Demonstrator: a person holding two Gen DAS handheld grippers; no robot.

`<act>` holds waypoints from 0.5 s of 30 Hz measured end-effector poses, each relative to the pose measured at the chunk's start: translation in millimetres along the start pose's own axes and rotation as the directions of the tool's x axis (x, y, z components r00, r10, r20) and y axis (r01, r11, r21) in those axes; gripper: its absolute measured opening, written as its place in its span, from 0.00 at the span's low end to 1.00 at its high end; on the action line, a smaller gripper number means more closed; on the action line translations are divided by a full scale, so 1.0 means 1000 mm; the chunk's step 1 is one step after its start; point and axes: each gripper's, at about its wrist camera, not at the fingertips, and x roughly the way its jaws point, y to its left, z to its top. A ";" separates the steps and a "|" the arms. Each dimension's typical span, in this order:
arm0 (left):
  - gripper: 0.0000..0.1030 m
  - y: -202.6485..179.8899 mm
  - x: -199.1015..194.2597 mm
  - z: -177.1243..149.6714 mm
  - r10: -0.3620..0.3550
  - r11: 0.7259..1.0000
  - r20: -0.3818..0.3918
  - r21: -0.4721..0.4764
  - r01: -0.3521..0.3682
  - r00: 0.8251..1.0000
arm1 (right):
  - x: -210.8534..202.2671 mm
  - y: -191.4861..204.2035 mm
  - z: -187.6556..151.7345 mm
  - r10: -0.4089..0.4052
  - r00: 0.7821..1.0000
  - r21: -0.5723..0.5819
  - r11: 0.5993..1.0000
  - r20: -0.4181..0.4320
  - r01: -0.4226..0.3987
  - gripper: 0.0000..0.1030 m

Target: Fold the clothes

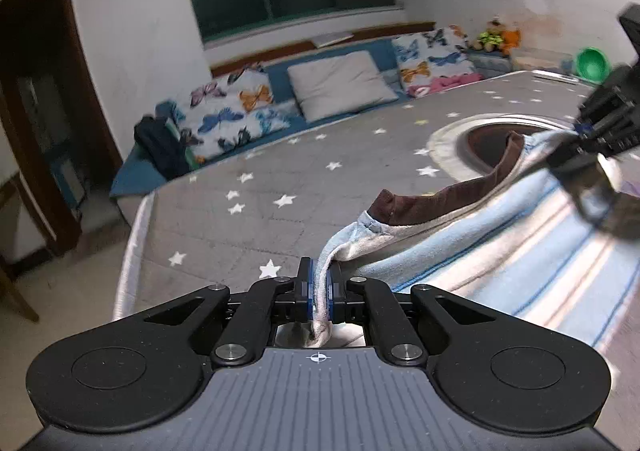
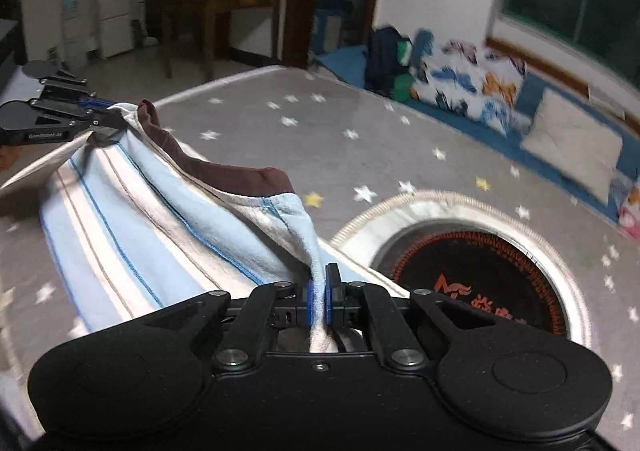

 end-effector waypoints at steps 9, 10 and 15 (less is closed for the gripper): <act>0.26 0.013 0.052 -0.007 0.070 0.994 -0.053 -0.082 -0.074 0.996 | 0.040 -0.018 -0.018 -0.034 0.999 0.129 0.991 -0.015 0.036 0.19; 0.27 0.013 0.050 -0.007 0.078 0.993 -0.051 -0.083 -0.082 0.996 | 0.041 -0.019 -0.019 -0.047 0.999 0.129 0.991 -0.012 0.048 0.22; 0.36 0.016 0.032 -0.005 0.117 0.989 -0.021 -0.094 -0.118 0.993 | 0.029 -0.019 -0.016 -0.077 0.997 0.124 0.989 0.004 0.075 0.38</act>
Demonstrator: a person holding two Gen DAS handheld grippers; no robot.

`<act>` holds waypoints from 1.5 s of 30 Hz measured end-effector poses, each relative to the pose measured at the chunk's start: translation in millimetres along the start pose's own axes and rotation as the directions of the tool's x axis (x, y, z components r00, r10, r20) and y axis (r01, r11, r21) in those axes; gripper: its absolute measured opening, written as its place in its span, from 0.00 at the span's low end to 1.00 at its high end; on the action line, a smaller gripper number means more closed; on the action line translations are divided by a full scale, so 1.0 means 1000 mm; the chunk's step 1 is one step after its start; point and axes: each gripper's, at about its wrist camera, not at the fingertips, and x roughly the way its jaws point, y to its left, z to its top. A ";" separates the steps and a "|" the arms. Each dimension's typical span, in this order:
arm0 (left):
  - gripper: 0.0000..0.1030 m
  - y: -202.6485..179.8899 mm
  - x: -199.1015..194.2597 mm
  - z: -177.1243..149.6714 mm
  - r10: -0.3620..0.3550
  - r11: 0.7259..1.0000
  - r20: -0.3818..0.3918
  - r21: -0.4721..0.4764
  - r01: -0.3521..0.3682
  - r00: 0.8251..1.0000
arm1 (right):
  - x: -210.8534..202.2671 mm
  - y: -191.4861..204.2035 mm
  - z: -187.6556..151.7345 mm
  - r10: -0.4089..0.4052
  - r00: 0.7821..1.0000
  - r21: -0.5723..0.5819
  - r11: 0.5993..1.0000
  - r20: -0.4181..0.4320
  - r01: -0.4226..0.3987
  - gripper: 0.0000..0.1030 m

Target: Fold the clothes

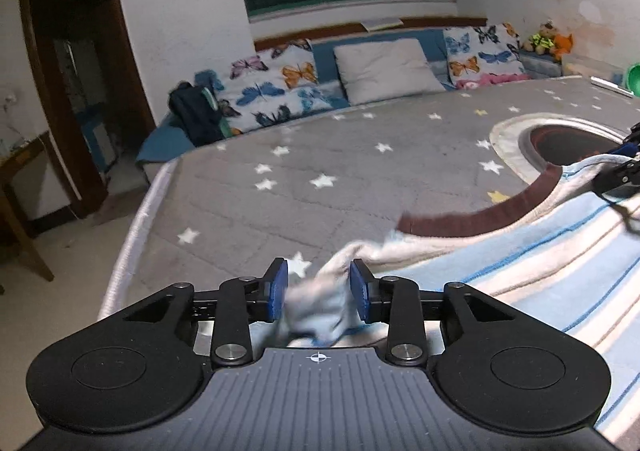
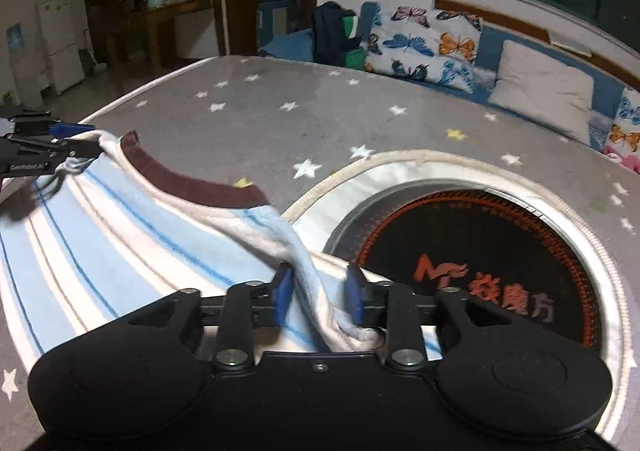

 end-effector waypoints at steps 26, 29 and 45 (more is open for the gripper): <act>0.39 -0.012 0.019 -0.005 -0.085 0.995 -0.068 -0.057 0.081 0.994 | 0.000 0.004 -0.006 0.009 1.000 0.124 0.992 0.024 -0.011 0.46; 0.39 -0.009 0.000 -0.011 -0.062 0.997 -0.047 -0.057 0.059 0.997 | -0.012 -0.001 -0.019 -0.016 1.000 0.153 0.988 0.022 0.012 0.49; 0.54 0.028 -0.033 -0.040 0.003 0.975 -0.112 -0.219 -0.028 0.994 | -0.044 -0.018 -0.059 -0.046 0.999 0.286 0.957 0.007 0.042 0.58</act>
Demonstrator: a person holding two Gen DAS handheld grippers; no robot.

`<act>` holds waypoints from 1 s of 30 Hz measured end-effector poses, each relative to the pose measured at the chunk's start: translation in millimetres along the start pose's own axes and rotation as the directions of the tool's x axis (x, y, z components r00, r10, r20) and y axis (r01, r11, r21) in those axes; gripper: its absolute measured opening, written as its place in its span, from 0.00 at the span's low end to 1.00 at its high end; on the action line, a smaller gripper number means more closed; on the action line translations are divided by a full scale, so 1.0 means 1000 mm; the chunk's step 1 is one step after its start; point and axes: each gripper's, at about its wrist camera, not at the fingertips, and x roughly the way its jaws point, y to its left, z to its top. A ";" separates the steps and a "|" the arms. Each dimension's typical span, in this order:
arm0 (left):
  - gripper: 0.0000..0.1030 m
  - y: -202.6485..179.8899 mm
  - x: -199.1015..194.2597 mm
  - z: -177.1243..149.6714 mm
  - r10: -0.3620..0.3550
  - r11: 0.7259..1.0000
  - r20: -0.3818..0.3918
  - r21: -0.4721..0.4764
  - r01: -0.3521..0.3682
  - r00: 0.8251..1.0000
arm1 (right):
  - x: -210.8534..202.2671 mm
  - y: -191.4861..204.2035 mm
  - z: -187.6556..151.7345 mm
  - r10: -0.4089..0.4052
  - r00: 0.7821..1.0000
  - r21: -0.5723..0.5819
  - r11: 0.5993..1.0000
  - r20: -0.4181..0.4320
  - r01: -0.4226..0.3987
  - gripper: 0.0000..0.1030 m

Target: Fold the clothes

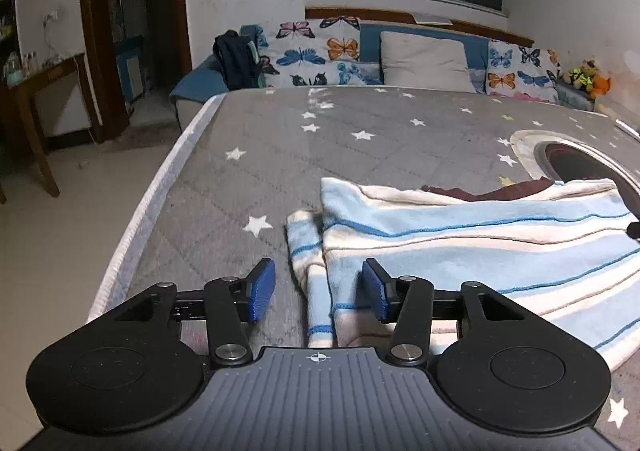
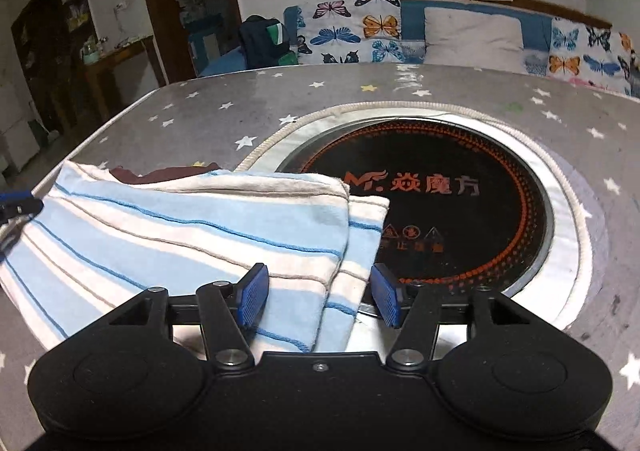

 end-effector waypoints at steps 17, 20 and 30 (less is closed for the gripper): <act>0.11 -0.004 -0.002 -0.001 -0.090 0.995 -0.007 -0.051 0.090 0.996 | -0.023 0.040 0.029 0.062 0.992 -0.107 0.993 0.107 -0.050 0.15; 0.09 -0.002 -0.013 0.009 -0.102 0.992 0.034 -0.077 0.104 0.994 | -0.030 0.048 0.036 0.075 0.988 -0.133 0.989 0.132 -0.057 0.14; 0.08 -0.008 -0.058 0.063 -0.089 0.994 0.232 -0.048 0.103 0.969 | -0.055 0.067 0.079 0.114 0.965 -0.209 0.976 0.237 -0.064 0.14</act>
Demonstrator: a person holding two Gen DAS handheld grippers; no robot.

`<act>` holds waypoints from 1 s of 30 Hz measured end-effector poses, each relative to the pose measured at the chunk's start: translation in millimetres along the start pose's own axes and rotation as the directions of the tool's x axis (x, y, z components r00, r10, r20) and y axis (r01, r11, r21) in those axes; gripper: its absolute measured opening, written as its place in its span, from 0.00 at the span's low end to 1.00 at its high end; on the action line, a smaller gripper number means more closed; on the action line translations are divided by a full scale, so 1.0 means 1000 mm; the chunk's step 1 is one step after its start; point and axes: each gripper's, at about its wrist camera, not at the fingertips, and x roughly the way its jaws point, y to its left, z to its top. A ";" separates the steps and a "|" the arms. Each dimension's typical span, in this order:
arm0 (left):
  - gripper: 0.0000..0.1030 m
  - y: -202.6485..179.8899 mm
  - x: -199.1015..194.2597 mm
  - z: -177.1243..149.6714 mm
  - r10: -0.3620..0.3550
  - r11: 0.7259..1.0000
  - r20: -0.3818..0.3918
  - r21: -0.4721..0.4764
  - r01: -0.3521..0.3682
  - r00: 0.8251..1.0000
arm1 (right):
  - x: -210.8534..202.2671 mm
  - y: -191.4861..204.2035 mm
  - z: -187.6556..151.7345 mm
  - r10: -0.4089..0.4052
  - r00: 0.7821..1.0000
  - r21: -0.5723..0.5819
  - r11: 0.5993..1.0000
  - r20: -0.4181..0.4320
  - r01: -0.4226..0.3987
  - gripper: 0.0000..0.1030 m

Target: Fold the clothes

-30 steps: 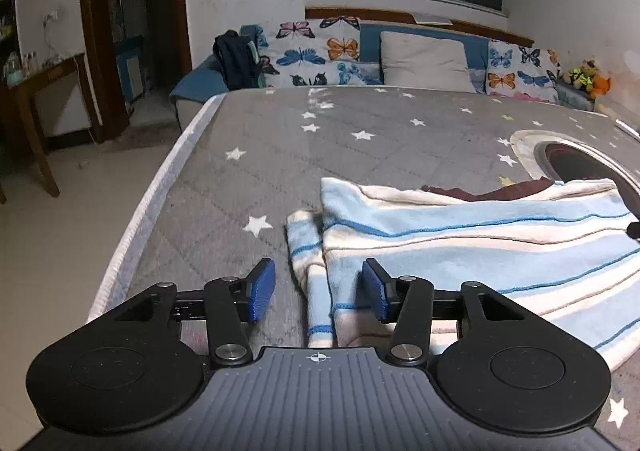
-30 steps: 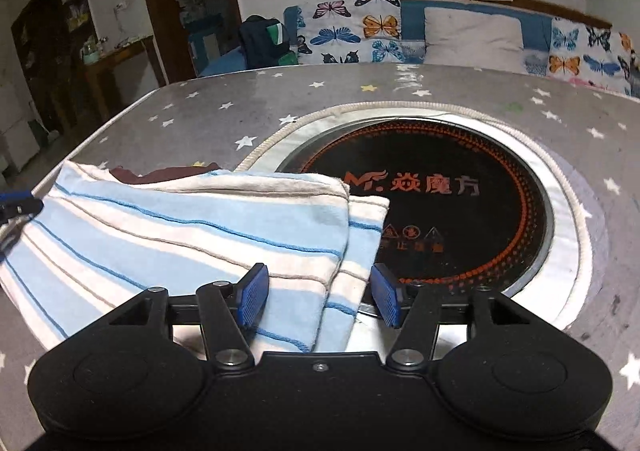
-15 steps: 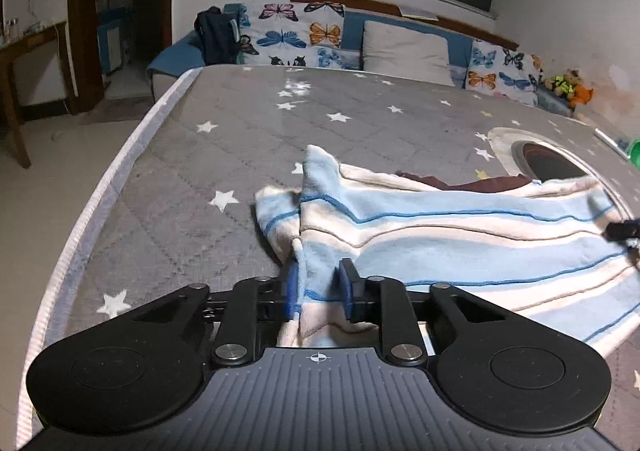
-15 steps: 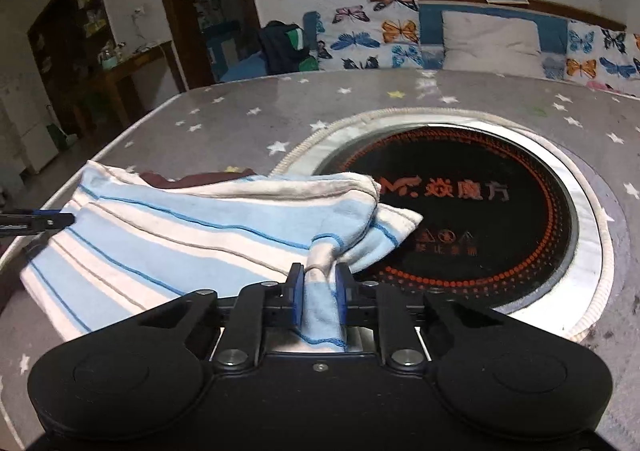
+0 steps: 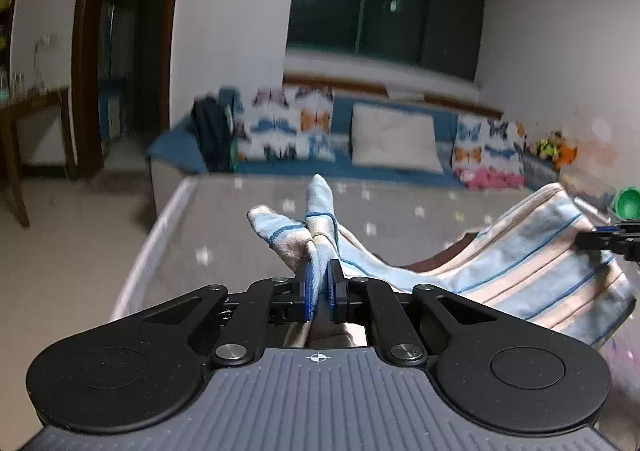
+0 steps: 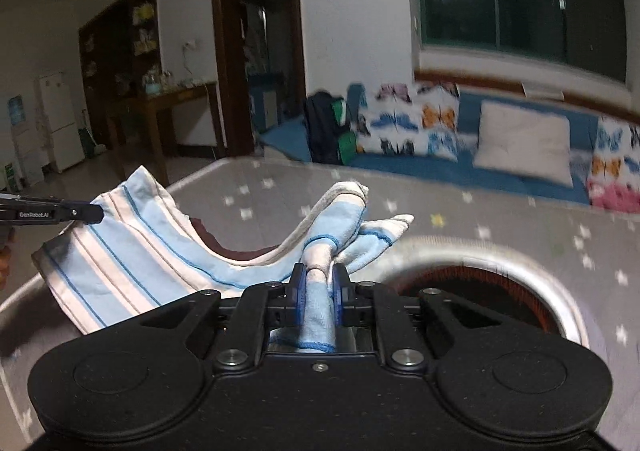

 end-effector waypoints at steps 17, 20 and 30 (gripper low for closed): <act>0.10 0.035 0.077 -0.044 0.164 0.986 -0.200 0.026 -0.162 0.966 | 0.046 -0.013 -0.017 -0.033 0.996 -0.013 0.999 -0.077 0.032 0.18; 0.15 0.040 0.072 -0.045 0.186 0.983 -0.187 0.036 -0.182 0.965 | 0.051 -0.016 -0.026 -0.036 0.994 -0.014 0.999 -0.100 0.035 0.27; 0.28 0.027 0.044 -0.050 0.193 0.981 -0.156 0.044 -0.189 0.969 | 0.069 -0.026 -0.053 -0.048 0.983 -0.017 0.999 -0.177 0.046 0.30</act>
